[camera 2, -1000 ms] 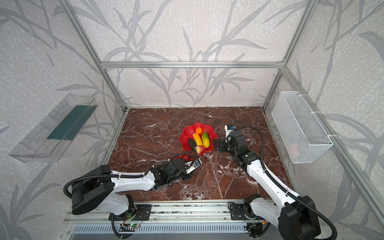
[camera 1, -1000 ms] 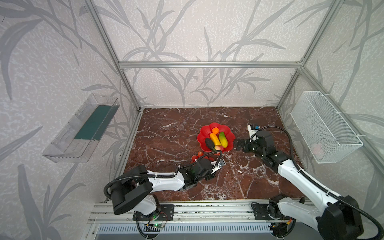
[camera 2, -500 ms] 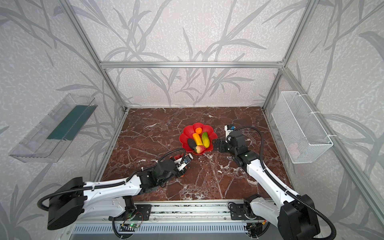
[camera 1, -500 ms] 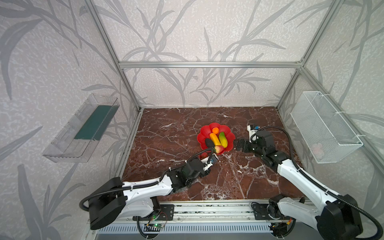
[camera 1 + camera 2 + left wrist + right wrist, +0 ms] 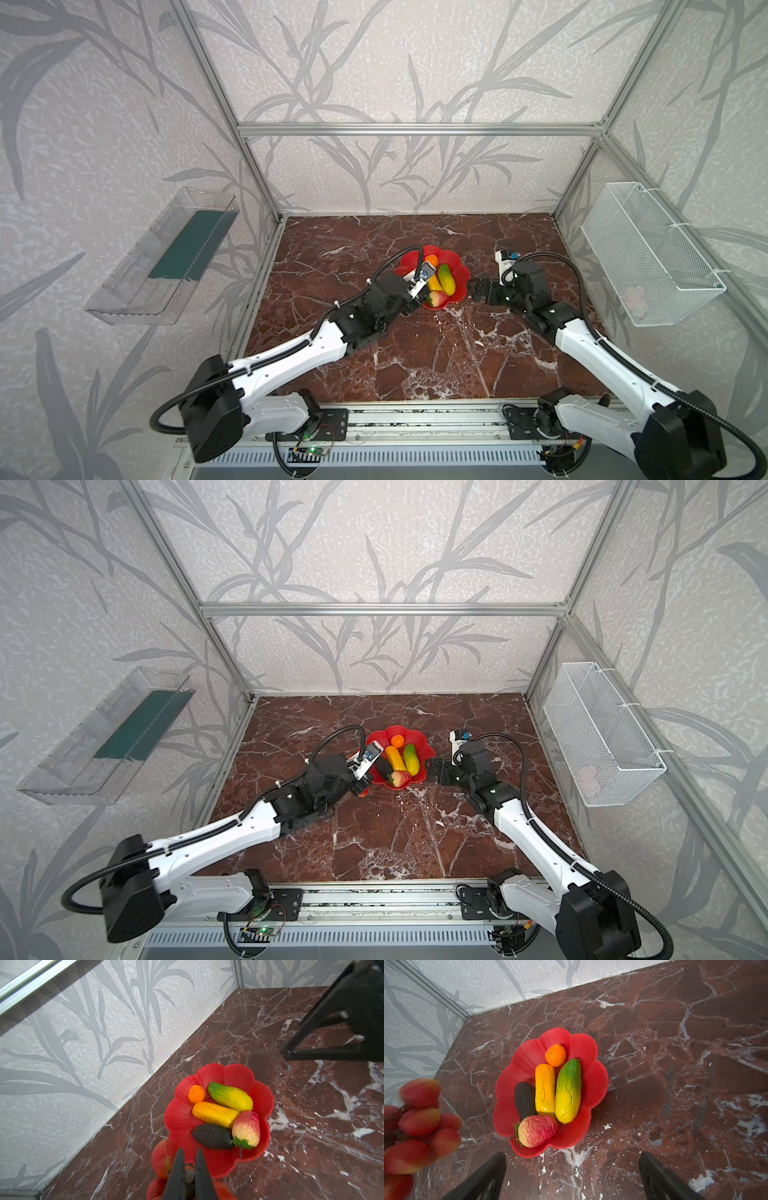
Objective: Place and organize the fake fruits in the fruit bowl
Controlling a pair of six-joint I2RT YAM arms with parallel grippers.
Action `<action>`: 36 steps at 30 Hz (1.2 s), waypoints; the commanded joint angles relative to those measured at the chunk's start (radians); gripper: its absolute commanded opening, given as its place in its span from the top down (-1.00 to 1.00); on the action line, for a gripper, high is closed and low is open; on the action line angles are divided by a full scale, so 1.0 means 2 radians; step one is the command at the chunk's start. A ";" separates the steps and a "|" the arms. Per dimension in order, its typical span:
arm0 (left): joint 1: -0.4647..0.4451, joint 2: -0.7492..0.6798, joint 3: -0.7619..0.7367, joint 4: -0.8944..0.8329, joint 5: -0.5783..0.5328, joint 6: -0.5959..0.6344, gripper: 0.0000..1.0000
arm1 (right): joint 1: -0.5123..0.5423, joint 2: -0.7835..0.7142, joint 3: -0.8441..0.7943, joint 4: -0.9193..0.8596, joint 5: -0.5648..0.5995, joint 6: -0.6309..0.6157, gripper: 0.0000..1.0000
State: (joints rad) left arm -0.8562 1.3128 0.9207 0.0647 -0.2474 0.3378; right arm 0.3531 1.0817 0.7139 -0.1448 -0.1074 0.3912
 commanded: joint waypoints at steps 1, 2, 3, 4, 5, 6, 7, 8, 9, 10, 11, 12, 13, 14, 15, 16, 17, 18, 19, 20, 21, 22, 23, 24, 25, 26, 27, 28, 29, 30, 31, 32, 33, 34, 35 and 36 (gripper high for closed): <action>0.012 0.073 0.056 0.019 0.040 0.032 1.00 | -0.003 -0.029 -0.007 -0.023 0.008 -0.009 -0.98; 0.015 0.100 0.077 0.023 0.045 0.034 1.00 | -0.004 -0.036 -0.009 -0.028 0.010 -0.010 -0.98; 0.017 0.123 0.096 0.026 0.053 0.036 1.00 | -0.004 -0.042 -0.011 -0.032 0.011 -0.010 -0.98; 0.021 0.150 0.117 0.026 0.061 0.037 1.00 | -0.005 -0.049 -0.013 -0.035 0.011 -0.009 -0.98; 0.023 0.175 0.139 0.023 0.070 0.038 1.00 | -0.005 -0.056 -0.015 -0.040 0.011 -0.009 -0.98; 0.026 0.196 0.155 0.022 0.075 0.038 1.00 | -0.005 -0.062 -0.016 -0.044 0.011 -0.008 -0.98; 0.027 0.219 0.170 0.023 0.079 0.037 1.00 | -0.005 -0.068 -0.018 -0.048 0.011 -0.007 -0.98; 0.028 0.240 0.182 0.028 0.081 0.038 1.00 | -0.005 -0.075 -0.020 -0.051 0.012 -0.006 -0.98; 0.029 0.256 0.190 0.032 0.082 0.039 1.00 | -0.005 -0.080 -0.022 -0.051 0.012 -0.004 -0.98; 0.030 0.276 0.200 0.037 0.082 0.040 1.00 | -0.006 -0.085 -0.024 -0.053 0.012 -0.003 -0.98; 0.030 0.293 0.210 0.040 0.080 0.039 1.00 | -0.006 -0.088 -0.025 -0.054 0.010 -0.002 -0.98; 0.030 0.306 0.218 0.041 0.077 0.037 1.00 | -0.007 -0.089 -0.025 -0.055 0.009 -0.002 -0.98; 0.030 0.319 0.226 0.044 0.074 0.033 1.00 | -0.007 -0.090 -0.024 -0.057 0.008 -0.002 -0.98; 0.030 0.328 0.232 0.051 0.074 0.029 1.00 | -0.007 -0.090 -0.022 -0.059 0.008 -0.003 -0.98; 0.030 0.332 0.234 0.059 0.072 0.026 1.00 | -0.008 -0.089 -0.021 -0.061 0.009 -0.004 -0.98; 0.030 0.335 0.236 0.068 0.073 0.021 1.00 | -0.008 -0.088 -0.019 -0.062 0.010 -0.005 -0.98; 0.030 0.335 0.239 0.072 0.074 0.017 0.71 | -0.009 -0.087 -0.017 -0.064 0.011 -0.007 -0.98; 0.030 0.335 0.242 0.070 0.076 0.012 0.46 | -0.009 -0.086 -0.016 -0.064 0.012 -0.008 -0.98; 0.030 0.332 0.245 0.069 0.076 0.005 0.02 | -0.010 -0.085 -0.014 -0.065 0.015 -0.010 -0.98; 0.030 0.328 0.244 0.070 0.075 -0.002 -0.75 | -0.010 -0.084 -0.014 -0.065 0.017 -0.010 -0.98; 0.031 0.323 0.241 0.074 0.072 -0.007 -0.98 | -0.010 -0.082 -0.013 -0.064 0.019 -0.011 -0.98; 0.030 0.315 0.235 0.081 0.068 -0.016 -0.99 | -0.011 -0.081 -0.013 -0.063 0.023 -0.012 -0.98; 0.030 0.303 0.225 0.094 0.062 -0.027 -0.99 | -0.011 -0.082 -0.014 -0.063 0.030 -0.014 -0.98; 0.031 0.289 0.213 0.111 0.056 -0.036 -0.99 | -0.012 -0.083 -0.014 -0.062 0.040 -0.017 -0.98; 0.031 0.268 0.196 0.136 0.046 -0.047 -0.99 | -0.012 -0.086 -0.016 -0.060 0.054 -0.023 -0.98; 0.034 0.245 0.177 0.164 0.039 -0.059 -0.99 | -0.013 -0.089 -0.020 -0.054 0.068 -0.032 -0.98; 0.037 0.221 0.160 0.181 0.035 -0.068 -0.99 | -0.013 -0.093 -0.025 -0.044 0.078 -0.042 -0.98; 0.042 0.194 0.141 0.198 0.030 -0.079 -0.99 | -0.014 -0.098 -0.033 -0.033 0.091 -0.055 -0.98; 0.046 0.165 0.123 0.208 0.026 -0.085 -0.99 | -0.014 -0.103 -0.039 -0.023 0.108 -0.066 -0.98; 0.048 0.137 0.107 0.211 0.019 -0.085 -0.99 | -0.014 -0.107 -0.045 -0.012 0.122 -0.075 -0.98; 0.052 0.103 0.083 0.214 0.002 -0.081 -0.99 | -0.015 -0.112 -0.054 0.000 0.139 -0.085 -0.98; 0.055 0.066 0.054 0.219 -0.020 -0.078 -0.99 | -0.015 -0.116 -0.068 0.021 0.161 -0.096 -0.98; 0.060 0.030 0.024 0.226 -0.038 -0.079 -0.99 | -0.015 -0.118 -0.083 0.041 0.182 -0.101 -0.98; 0.070 -0.012 -0.016 0.231 -0.051 -0.086 -0.99 | -0.015 -0.118 -0.101 0.070 0.207 -0.107 -0.98; 0.085 -0.055 -0.057 0.230 -0.061 -0.097 -0.99 | -0.015 -0.117 -0.123 0.104 0.222 -0.121 -0.98; 0.098 -0.086 -0.089 0.223 -0.068 -0.107 -0.99 | -0.015 -0.115 -0.143 0.140 0.226 -0.140 -0.98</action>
State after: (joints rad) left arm -0.7082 1.2617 0.8837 0.4789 -0.2752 0.1795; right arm 0.3275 0.8505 0.5049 -0.0456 0.2100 0.2115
